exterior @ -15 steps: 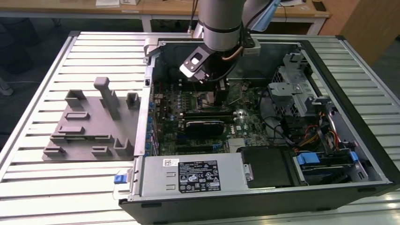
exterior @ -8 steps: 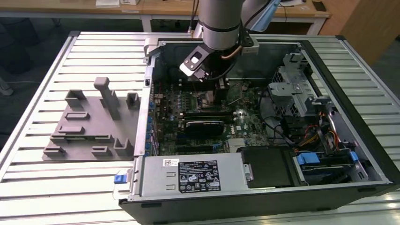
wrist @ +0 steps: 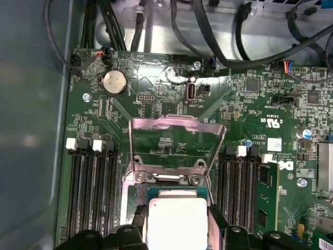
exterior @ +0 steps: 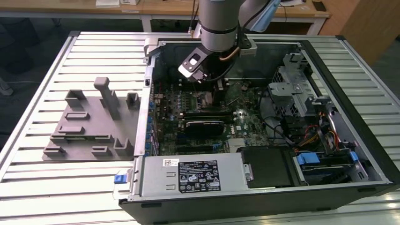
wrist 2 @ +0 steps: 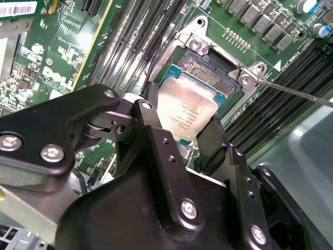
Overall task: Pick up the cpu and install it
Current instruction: 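Place the cpu into insertion slot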
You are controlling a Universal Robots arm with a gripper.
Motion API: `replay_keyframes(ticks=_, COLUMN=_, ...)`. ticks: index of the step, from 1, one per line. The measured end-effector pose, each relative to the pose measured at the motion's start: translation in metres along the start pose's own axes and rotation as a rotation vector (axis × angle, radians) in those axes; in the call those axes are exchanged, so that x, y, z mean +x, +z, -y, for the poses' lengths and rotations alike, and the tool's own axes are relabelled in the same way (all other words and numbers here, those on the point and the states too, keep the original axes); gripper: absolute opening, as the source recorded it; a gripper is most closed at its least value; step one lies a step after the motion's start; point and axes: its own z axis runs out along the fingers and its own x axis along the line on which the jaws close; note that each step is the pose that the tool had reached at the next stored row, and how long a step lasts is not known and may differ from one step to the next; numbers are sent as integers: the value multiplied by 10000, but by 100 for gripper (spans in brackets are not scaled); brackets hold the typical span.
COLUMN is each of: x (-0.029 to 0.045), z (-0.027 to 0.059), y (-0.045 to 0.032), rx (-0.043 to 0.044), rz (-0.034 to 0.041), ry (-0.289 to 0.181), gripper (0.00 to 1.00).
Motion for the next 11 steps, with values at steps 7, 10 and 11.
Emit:
replay_keyframes(ticks=7, x=34, z=22, y=17, rx=4, rz=5, ry=75, gripper=54)
replay_keyframes(ticks=10, x=51, z=29, y=29, rx=5, rz=6, ry=132, gripper=54)
replay_keyframes(ticks=11, x=56, z=33, y=34, rx=6, rz=7, ry=147, gripper=54)
